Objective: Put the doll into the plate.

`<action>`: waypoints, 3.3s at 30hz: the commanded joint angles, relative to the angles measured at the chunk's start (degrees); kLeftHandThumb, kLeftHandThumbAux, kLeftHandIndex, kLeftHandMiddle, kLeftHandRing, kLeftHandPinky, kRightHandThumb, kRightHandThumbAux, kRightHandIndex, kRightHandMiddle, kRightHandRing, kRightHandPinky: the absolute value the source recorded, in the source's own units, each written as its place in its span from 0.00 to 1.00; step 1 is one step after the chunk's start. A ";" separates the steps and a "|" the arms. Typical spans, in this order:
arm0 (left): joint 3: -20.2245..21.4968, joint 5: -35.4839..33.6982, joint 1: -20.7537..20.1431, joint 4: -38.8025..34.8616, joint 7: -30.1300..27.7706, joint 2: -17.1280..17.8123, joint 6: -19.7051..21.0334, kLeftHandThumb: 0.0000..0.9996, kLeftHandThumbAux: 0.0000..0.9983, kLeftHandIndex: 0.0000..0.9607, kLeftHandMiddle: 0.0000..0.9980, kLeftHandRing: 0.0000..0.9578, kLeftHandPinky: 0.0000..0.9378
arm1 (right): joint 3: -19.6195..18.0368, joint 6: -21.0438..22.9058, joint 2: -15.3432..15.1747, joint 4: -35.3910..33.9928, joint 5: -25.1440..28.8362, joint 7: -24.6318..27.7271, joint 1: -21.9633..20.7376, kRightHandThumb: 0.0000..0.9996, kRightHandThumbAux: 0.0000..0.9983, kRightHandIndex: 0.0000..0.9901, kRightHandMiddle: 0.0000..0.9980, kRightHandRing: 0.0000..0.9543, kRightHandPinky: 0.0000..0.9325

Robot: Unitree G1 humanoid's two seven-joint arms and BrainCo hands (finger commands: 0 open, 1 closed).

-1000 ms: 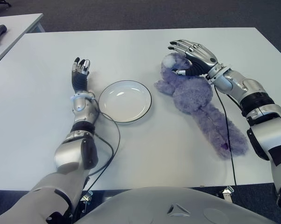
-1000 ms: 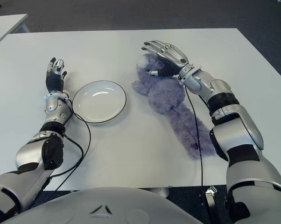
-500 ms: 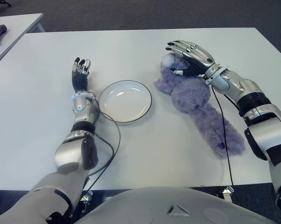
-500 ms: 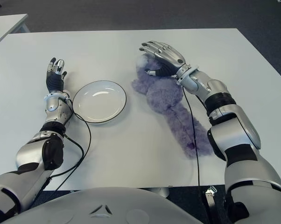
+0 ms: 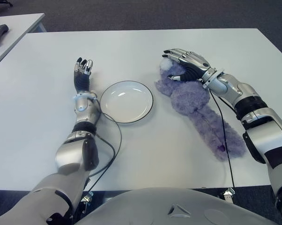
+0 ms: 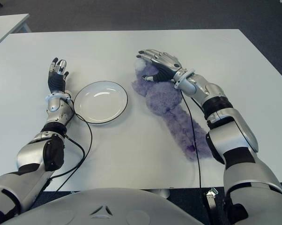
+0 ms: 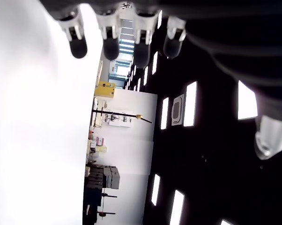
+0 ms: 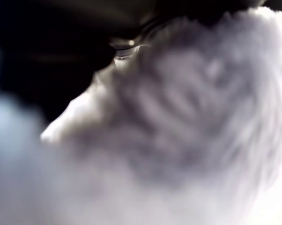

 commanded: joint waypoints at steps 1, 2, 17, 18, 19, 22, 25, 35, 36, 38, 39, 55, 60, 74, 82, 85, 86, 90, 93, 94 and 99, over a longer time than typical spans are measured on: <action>0.79 -0.98 14.70 9.63 1.78 -6.72 2.61 0.00 0.50 0.05 0.11 0.06 0.00 | 1.65 -0.92 0.59 -1.63 0.32 5.75 8.30 0.38 0.54 0.02 0.02 0.11 0.27; 0.78 -0.97 14.68 9.63 1.83 -6.74 2.61 0.00 0.50 0.04 0.11 0.06 0.00 | 1.64 -0.96 0.45 -2.24 0.39 6.00 8.86 0.37 0.54 0.02 0.03 0.12 0.26; 1.33 -1.50 14.57 9.69 1.38 -7.08 2.59 0.00 0.51 0.06 0.12 0.07 0.00 | 3.59 -1.67 -1.76 -12.70 6.32 18.05 17.14 0.51 0.55 0.28 0.34 0.42 0.50; 1.32 -1.48 14.60 9.68 1.34 -7.07 2.53 0.00 0.51 0.06 0.12 0.07 0.00 | 3.69 -1.51 -1.36 -12.08 6.20 18.18 16.71 0.51 0.55 0.29 0.35 0.43 0.51; 1.31 -1.46 14.63 9.67 1.32 -7.10 2.46 0.00 0.51 0.06 0.12 0.07 0.00 | 3.73 -1.44 -1.11 -11.65 6.12 18.29 16.43 0.65 0.67 0.39 0.42 0.48 0.57; 1.21 -1.37 14.76 9.59 1.36 -7.15 2.16 0.00 0.51 0.06 0.12 0.07 0.00 | 3.37 -1.77 0.37 -9.51 6.11 16.68 16.17 0.70 0.70 0.43 0.62 0.67 0.78; 1.21 -1.38 14.78 9.57 1.41 -7.20 2.12 0.00 0.50 0.06 0.12 0.07 0.00 | 1.93 -2.58 1.43 -8.65 8.14 15.39 17.01 0.70 0.70 0.44 0.73 0.78 0.89; 0.98 -1.15 14.79 9.51 1.66 -7.19 2.04 0.00 0.50 0.06 0.12 0.06 0.00 | -2.97 -5.91 2.22 -11.16 15.19 13.54 20.54 0.71 0.71 0.45 0.85 0.89 0.92; 1.00 -1.17 14.76 9.51 1.65 -7.17 2.07 0.00 0.50 0.06 0.12 0.06 0.00 | -3.25 -6.16 2.28 -11.32 15.20 13.05 20.60 0.71 0.71 0.45 0.86 0.89 0.92; 1.09 -1.27 14.70 9.51 1.57 -7.16 2.13 0.00 0.50 0.05 0.12 0.06 0.00 | -3.83 -6.43 2.36 -11.78 15.38 12.56 20.74 0.71 0.71 0.45 0.86 0.90 0.92; 1.14 -1.33 14.67 9.52 1.52 -7.15 2.16 0.00 0.50 0.05 0.12 0.06 0.00 | -4.14 -6.53 2.40 -12.01 15.47 12.40 20.81 0.71 0.71 0.45 0.87 0.90 0.92; 1.70 -1.80 14.52 9.61 1.44 -7.10 2.13 0.00 0.50 0.06 0.13 0.07 0.00 | -8.47 -10.87 2.54 -11.78 14.94 9.01 20.40 0.71 0.71 0.44 0.89 0.91 0.90; 1.82 -1.92 14.54 9.60 1.38 -7.14 2.02 0.00 0.50 0.06 0.12 0.07 0.00 | -8.84 -12.56 2.45 -10.54 13.85 7.77 19.69 0.71 0.71 0.44 0.88 0.89 0.91; 2.18 -2.28 14.40 9.65 1.20 -7.16 2.42 0.00 0.50 0.05 0.12 0.06 0.00 | -11.50 -18.33 2.69 -5.12 13.88 3.35 14.80 0.71 0.72 0.44 0.88 0.89 0.91; 2.21 -2.11 14.42 9.69 1.21 -7.20 2.27 0.00 0.49 0.06 0.12 0.07 0.00 | -13.72 -19.72 3.05 -4.28 14.47 1.99 11.11 0.71 0.72 0.44 0.87 0.89 0.90; 2.00 -1.83 14.36 9.72 1.60 -7.22 2.32 0.00 0.49 0.06 0.12 0.07 0.00 | -14.62 -20.00 3.32 -4.18 13.24 0.14 9.31 0.71 0.72 0.44 0.87 0.88 0.90; 1.96 -1.78 14.34 9.73 1.67 -7.22 2.33 0.00 0.49 0.06 0.12 0.07 0.00 | -14.75 -20.09 3.38 -4.07 12.93 -0.24 8.98 0.71 0.72 0.44 0.86 0.88 0.89; 1.75 -1.56 14.32 9.76 1.68 -7.20 2.37 0.00 0.49 0.06 0.12 0.07 0.00 | -14.95 -20.16 3.35 -3.66 10.46 -2.68 6.09 0.70 0.72 0.44 0.84 0.86 0.85; 1.63 -1.42 14.26 9.77 1.81 -7.24 2.31 0.00 0.49 0.06 0.12 0.07 0.00 | -14.91 -19.72 2.79 -4.03 7.76 -4.83 4.95 0.70 0.72 0.44 0.82 0.85 0.83; 1.73 -1.53 14.22 9.78 1.71 -7.28 2.32 0.00 0.49 0.06 0.13 0.07 0.00 | -15.03 -19.63 2.68 -4.52 6.61 -5.96 4.29 0.70 0.72 0.44 0.82 0.85 0.83; 1.98 -1.83 14.02 9.80 1.71 -7.47 2.47 0.00 0.49 0.05 0.13 0.08 0.00 | -15.19 -18.77 2.42 -4.39 2.72 -10.40 1.68 0.70 0.72 0.44 0.83 0.86 0.86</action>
